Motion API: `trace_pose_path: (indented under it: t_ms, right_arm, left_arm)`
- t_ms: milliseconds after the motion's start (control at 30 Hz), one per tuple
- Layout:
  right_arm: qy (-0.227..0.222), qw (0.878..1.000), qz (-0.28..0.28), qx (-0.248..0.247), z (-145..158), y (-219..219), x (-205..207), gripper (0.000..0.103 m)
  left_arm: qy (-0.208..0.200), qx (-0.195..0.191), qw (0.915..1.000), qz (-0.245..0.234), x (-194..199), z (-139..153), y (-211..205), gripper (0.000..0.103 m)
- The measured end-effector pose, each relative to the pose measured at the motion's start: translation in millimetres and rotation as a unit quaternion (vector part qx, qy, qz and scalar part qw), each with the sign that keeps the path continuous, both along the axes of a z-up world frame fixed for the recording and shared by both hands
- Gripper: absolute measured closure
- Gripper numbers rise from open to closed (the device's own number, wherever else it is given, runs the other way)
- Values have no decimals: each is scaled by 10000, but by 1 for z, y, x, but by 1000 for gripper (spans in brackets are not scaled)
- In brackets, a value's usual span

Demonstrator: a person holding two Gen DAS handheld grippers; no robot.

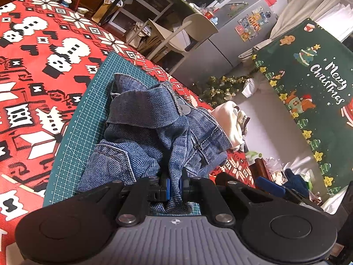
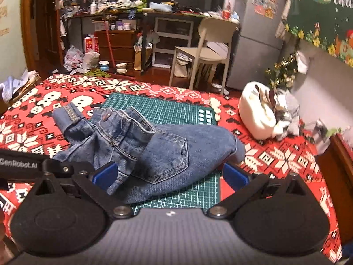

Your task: Fold clothes

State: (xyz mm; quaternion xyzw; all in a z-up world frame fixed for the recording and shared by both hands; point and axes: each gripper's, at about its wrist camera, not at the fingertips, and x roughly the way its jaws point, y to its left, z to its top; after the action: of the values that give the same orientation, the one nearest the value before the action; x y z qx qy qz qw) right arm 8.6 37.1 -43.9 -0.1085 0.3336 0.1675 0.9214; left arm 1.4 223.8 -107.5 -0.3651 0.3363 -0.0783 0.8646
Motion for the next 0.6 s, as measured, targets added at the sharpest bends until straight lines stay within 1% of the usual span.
trace_pose_path:
  t_ms: [100, 200, 367, 500, 533, 600]
  right_arm:
    - [95, 9998, -123, 81, -5, -5, 8, 1]
    - [-48, 9999, -130, 76, -6, -6, 8, 1]
    - [278, 9977, -134, 606, -6, -9, 17, 1]
    - [538, 9931, -136, 1029, -5, -12, 24, 7]
    - [617, 9916, -130, 1129, -6, -13, 26, 11]
    - [841, 9879, -92, 1303, -11, -13, 31, 17]
  left_arm:
    - [1, -10, 10000, 1, 0, -1, 1, 97]
    - [4, -15, 10000, 5, 0, -1, 1, 97]
    - [5, -43, 10000, 10, 0, 0, 0, 97]
    - [-2, -233, 9997, 14, -2, 0, 2, 97]
    - [-5, -285, 9996, 20, -3, 0, 3, 97]
    - [21, -398, 9992, 66, -4, -2, 6, 97]
